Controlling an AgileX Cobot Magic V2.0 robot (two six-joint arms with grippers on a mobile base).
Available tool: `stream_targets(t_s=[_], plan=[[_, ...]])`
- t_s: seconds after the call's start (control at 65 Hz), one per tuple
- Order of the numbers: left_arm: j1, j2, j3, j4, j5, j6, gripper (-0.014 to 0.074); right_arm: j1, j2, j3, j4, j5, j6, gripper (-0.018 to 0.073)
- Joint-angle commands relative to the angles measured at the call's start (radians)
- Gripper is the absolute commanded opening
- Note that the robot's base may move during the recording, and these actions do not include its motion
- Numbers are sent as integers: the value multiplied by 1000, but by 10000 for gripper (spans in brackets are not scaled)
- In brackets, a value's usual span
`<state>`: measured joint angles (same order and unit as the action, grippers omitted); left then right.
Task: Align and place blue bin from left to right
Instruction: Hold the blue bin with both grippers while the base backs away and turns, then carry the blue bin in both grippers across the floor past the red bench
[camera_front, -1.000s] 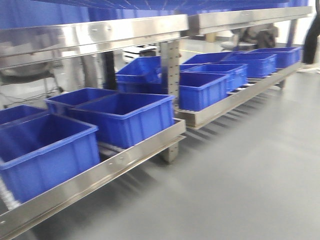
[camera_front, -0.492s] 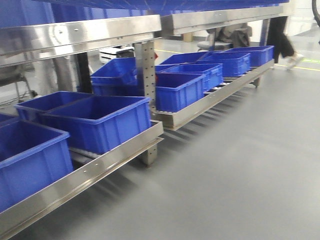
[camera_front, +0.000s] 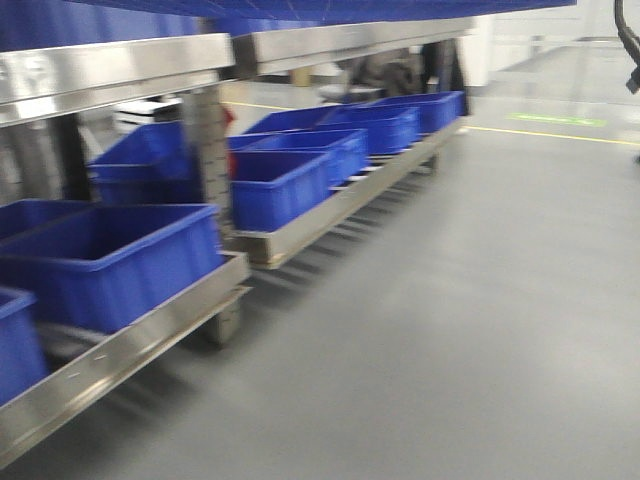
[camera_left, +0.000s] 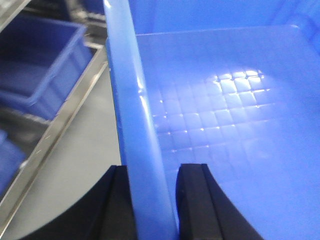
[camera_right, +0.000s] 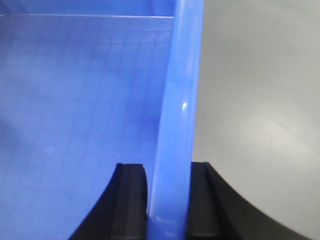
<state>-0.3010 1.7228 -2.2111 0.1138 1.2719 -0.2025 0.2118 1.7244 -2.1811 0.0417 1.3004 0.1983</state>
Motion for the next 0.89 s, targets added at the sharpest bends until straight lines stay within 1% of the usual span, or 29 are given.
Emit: stream_targets(t_s=[0.0,0.877], plan=[[3,-32,-16,30,-73,16,-18,-11,-18,-20,-66,-79,-27,-75],[3,-32,-16,30,-73,16,-18,-11,-18,-20,-66,-79,-27,-75]])
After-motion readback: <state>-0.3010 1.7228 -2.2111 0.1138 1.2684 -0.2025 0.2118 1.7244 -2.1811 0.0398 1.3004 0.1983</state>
